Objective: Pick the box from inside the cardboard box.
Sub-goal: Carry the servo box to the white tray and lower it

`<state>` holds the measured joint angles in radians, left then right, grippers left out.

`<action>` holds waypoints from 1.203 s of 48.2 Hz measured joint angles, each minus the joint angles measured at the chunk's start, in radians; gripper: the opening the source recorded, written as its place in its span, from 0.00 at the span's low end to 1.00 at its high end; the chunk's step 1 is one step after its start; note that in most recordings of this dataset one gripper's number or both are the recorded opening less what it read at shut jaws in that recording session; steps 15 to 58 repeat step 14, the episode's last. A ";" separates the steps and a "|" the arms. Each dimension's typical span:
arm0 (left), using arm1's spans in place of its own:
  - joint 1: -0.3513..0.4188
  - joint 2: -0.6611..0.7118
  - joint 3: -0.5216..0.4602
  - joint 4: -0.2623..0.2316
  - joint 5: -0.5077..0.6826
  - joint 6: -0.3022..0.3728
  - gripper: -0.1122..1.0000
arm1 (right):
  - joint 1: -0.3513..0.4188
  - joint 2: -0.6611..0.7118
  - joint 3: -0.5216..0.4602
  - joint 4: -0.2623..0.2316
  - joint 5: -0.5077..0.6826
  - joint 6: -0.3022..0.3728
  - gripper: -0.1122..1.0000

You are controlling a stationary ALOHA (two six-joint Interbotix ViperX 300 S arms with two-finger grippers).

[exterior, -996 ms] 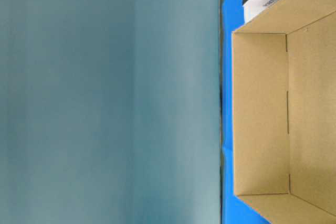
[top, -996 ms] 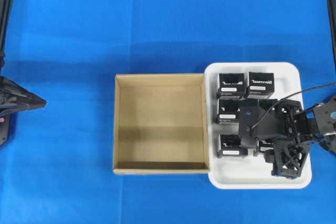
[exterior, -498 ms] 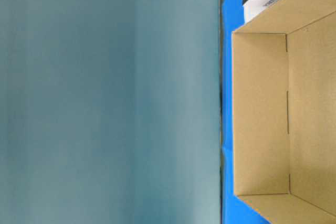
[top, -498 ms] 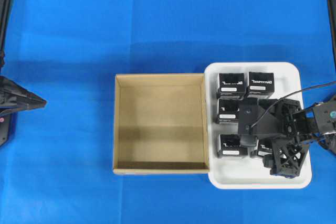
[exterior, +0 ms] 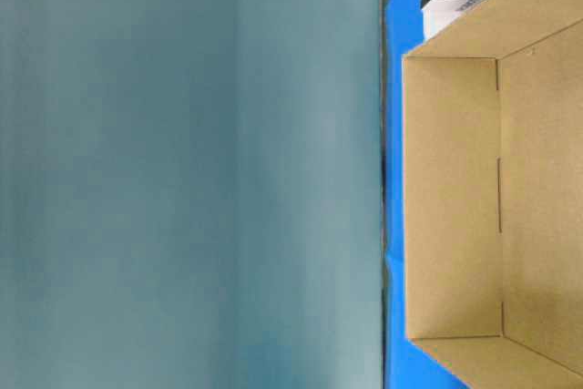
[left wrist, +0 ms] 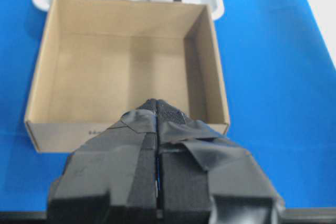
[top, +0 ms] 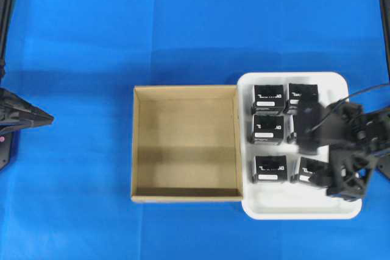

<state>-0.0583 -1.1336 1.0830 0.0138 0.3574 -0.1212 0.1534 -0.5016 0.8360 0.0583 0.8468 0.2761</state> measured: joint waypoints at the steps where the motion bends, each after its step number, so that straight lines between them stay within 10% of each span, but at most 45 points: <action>1: 0.000 0.000 0.000 0.002 0.000 0.000 0.04 | -0.005 -0.017 -0.005 0.000 0.012 0.000 0.96; 14: 0.000 0.000 -0.002 0.002 0.000 0.000 0.04 | -0.034 -0.233 -0.046 -0.008 0.097 0.002 0.96; 58: 0.000 0.000 -0.002 0.002 0.000 0.000 0.04 | -0.034 -0.233 -0.046 -0.008 0.097 0.002 0.96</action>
